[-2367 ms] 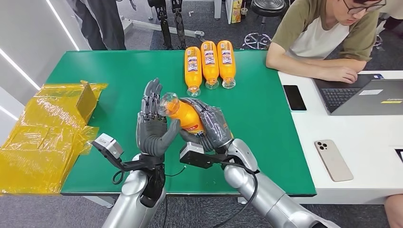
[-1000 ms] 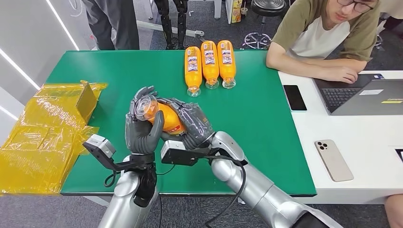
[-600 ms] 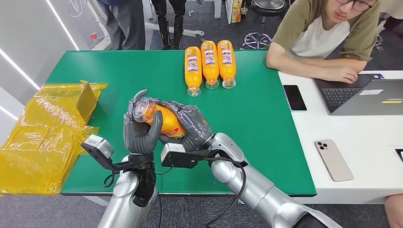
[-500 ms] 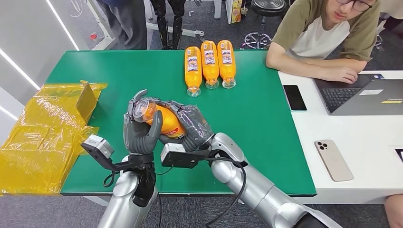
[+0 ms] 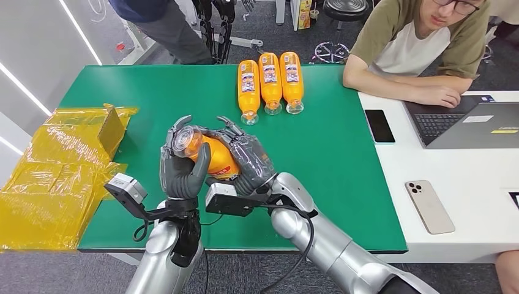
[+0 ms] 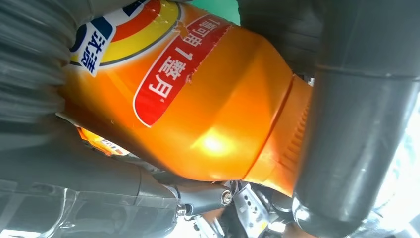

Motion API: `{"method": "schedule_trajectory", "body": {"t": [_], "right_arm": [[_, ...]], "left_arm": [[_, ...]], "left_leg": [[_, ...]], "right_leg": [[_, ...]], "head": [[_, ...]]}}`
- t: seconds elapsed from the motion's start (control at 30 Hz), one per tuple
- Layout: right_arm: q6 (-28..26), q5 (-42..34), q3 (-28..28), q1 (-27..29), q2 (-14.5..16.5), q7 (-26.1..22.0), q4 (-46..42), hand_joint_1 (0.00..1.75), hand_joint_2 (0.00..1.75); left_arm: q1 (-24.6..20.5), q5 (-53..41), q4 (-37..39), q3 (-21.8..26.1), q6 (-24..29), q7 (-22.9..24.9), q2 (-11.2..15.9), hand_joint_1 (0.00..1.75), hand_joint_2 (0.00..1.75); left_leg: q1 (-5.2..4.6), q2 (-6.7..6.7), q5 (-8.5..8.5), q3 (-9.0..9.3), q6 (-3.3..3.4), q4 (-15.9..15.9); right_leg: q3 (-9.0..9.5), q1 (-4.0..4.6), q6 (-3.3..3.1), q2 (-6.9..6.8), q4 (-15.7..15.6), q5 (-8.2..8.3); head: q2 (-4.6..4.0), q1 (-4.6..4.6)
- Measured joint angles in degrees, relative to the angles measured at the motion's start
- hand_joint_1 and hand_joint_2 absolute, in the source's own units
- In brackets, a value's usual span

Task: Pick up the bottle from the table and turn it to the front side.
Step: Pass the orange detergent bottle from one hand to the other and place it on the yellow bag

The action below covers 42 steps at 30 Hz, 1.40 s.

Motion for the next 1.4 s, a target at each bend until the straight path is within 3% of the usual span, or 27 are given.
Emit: {"method": "schedule_trajectory", "body": {"t": [0.67,0.9,1.07,1.23,1.4], "right_arm": [[-2.77,-0.8,-0.87,2.06,-0.01,0.59,-0.03,0.0,1.75],[-10.3,-2.66,-2.44,4.28,-0.31,-0.74,-2.45,0.0,1.75],[-16.13,-5.08,-4.23,7.4,-2.25,-2.69,-7.34,0.0,1.75],[-20.64,-7.98,-6.57,9.38,-3.93,-6.67,-12.12,0.0,1.75],[-20.76,-9.08,-8.13,10.5,-3.53,-9.71,-15.05,0.0,1.75]], "left_arm": [[-0.01,0.43,-0.02,0.0,0.32,-0.18,0.0,1.75,1.75],[-0.06,0.87,-0.02,-0.02,1.36,-0.84,0.0,1.75,1.75],[-0.04,1.21,-0.48,-0.04,2.96,-1.33,0.02,1.75,1.75],[0.18,0.58,-1.85,0.01,9.47,-2.1,0.41,1.75,1.75],[0.18,-9.56,-4.75,1.43,24.99,-0.77,1.85,1.75,1.75]], "left_leg": [[0.0,0.0,0.0,0.0,0.0,0.0],[0.0,0.0,0.0,0.0,0.0,0.0],[-0.01,0.0,-0.01,-0.01,0.0,0.0],[-0.01,0.03,-0.01,-0.01,0.0,0.0],[0.04,0.06,0.0,0.01,-0.01,-0.02]], "right_leg": [[-0.01,0.0,0.0,0.01,0.0,0.0],[-0.01,0.0,0.0,0.01,-0.01,0.0],[-0.01,-0.01,0.0,0.0,-0.02,0.0],[-0.01,-0.01,0.0,0.03,-0.01,0.0],[-0.01,0.0,-0.01,0.06,0.03,0.0]], "head": [[0.0,0.0],[0.0,0.0],[0.0,0.0],[0.0,0.0],[-0.01,0.01]]}}
